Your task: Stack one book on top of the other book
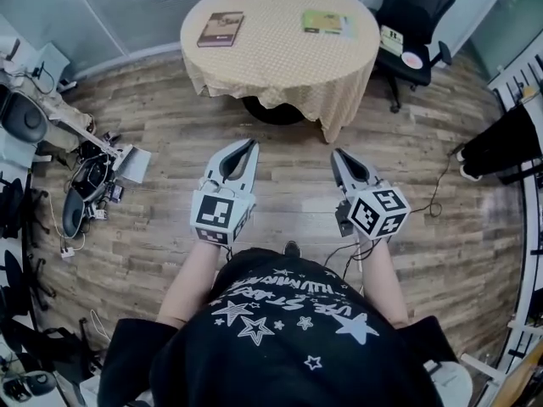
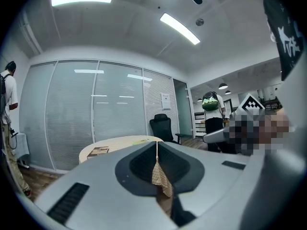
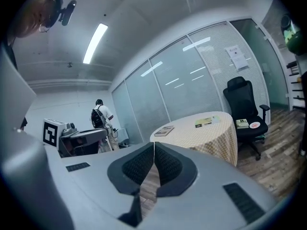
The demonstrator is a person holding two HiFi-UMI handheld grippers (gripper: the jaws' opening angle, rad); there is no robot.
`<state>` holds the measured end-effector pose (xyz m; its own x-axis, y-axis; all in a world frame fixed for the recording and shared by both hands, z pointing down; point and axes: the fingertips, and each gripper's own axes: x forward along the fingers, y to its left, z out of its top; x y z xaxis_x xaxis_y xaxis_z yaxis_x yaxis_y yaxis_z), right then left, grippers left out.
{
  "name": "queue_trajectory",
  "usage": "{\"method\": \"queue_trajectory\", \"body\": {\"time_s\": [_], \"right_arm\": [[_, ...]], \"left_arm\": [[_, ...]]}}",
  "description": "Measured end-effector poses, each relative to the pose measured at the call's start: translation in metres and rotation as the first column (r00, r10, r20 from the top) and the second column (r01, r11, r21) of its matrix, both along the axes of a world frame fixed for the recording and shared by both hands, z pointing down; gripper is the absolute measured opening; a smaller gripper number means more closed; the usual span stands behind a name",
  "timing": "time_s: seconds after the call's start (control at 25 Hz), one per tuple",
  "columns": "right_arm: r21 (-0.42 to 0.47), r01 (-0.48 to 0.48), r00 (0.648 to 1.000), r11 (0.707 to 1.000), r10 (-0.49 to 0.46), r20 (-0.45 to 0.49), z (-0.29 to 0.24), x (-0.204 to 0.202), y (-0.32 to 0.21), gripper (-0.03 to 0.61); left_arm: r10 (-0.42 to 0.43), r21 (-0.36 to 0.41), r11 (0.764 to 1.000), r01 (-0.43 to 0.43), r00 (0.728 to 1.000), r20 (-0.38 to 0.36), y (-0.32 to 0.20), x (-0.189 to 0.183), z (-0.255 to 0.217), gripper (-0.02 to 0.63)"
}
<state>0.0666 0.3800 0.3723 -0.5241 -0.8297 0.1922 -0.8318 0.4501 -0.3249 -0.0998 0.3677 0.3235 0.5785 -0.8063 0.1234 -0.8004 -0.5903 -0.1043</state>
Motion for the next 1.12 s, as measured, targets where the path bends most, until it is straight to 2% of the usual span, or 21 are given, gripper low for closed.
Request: {"method": "queue_trajectory", "body": {"time_s": [0.32,0.6,1.12], "right_arm": [[-0.014,0.004,1.000,1.000,-0.004,0.010,0.014,0.046,0.001,0.029],[-0.050,-0.040,0.998,0.998,0.042,0.040,0.031,0.074,-0.008,0.029],[-0.076,-0.100,0.995,0.992,0.100,0.001,0.040,0.077,-0.086,0.029]], "left_arm": [[-0.020,-0.014,1.000,0.020,1.000,-0.010,-0.001,0.027,0.008,0.017],[-0.016,-0.056,0.998,0.015,1.000,-0.012,0.000,0.044,0.023,0.017],[0.028,-0.082,0.996,-0.034,0.997,-0.071,-0.095,0.050,0.035,0.017]]}}
